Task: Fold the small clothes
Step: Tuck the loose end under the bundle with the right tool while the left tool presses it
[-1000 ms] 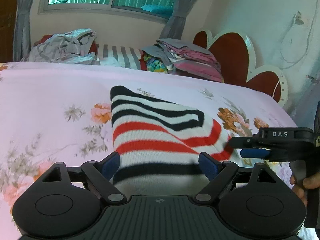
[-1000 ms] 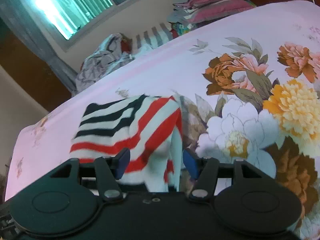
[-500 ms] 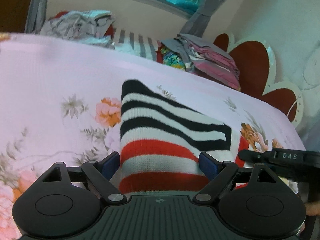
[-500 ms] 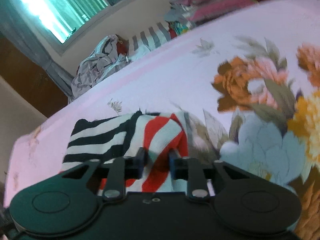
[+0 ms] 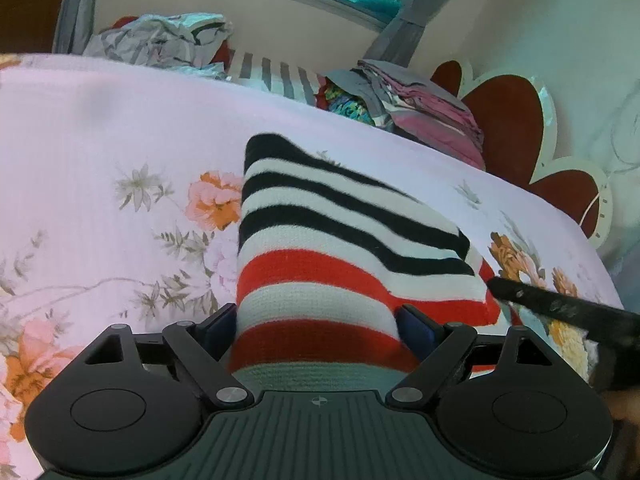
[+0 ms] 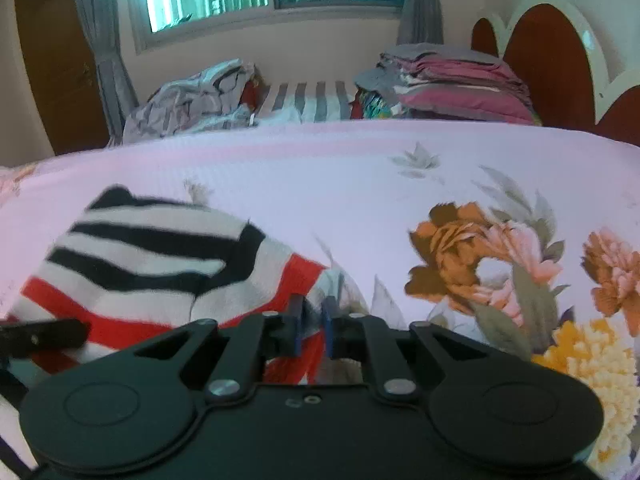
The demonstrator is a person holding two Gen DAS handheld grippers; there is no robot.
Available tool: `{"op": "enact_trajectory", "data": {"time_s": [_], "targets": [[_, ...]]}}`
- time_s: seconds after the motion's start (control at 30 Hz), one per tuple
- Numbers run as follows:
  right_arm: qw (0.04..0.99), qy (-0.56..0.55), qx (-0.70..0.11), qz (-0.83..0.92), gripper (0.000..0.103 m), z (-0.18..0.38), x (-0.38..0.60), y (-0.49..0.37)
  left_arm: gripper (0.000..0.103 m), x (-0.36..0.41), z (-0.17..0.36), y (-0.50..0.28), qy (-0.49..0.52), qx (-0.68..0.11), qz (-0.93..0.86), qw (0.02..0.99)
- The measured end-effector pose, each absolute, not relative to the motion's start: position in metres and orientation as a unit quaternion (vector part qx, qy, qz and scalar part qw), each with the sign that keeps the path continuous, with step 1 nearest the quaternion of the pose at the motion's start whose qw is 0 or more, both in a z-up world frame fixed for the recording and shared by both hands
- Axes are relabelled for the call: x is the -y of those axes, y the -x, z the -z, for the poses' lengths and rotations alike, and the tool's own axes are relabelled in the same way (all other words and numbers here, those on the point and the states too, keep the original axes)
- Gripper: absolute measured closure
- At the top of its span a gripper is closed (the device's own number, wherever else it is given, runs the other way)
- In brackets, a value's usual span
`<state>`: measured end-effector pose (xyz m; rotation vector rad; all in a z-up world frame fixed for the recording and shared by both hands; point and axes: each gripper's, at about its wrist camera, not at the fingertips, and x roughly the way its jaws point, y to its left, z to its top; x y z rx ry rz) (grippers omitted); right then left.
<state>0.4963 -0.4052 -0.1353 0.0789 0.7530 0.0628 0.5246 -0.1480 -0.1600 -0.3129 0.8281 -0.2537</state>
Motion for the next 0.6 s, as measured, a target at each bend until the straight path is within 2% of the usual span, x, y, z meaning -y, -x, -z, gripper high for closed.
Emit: {"op": "enact_trajectory", "data": {"time_s": [0.1, 0.27, 0.5, 0.57, 0.6], "targets": [[0.931, -0.075, -0.355, -0.041, 0.081, 0.116, 0.410, -0.480, 0.018, 0.146, 0.154, -0.521, 0.150, -0.396, 0.124, 0.897], [0.932, -0.071, -0.348, -0.079, 0.081, 0.100, 0.394, -0.453, 0.018, 0.144, 0.143, -0.511, 0.138, -0.384, 0.130, 0.903], [0.929, -0.027, -0.362, -0.077, 0.081, 0.116, 0.376, -0.415, 0.018, 0.145, 0.144, -0.490, 0.116, -0.389, 0.136, 0.904], [0.927, 0.001, -0.370, -0.059, 0.087, 0.127, 0.374, -0.412, 0.018, 0.144, 0.154, -0.490, 0.117, -0.401, 0.133, 0.899], [0.926, 0.021, -0.373, -0.051, 0.084, 0.133, 0.373, -0.414, 0.018, 0.144, 0.157, -0.490, 0.123, -0.403, 0.133, 0.897]]}}
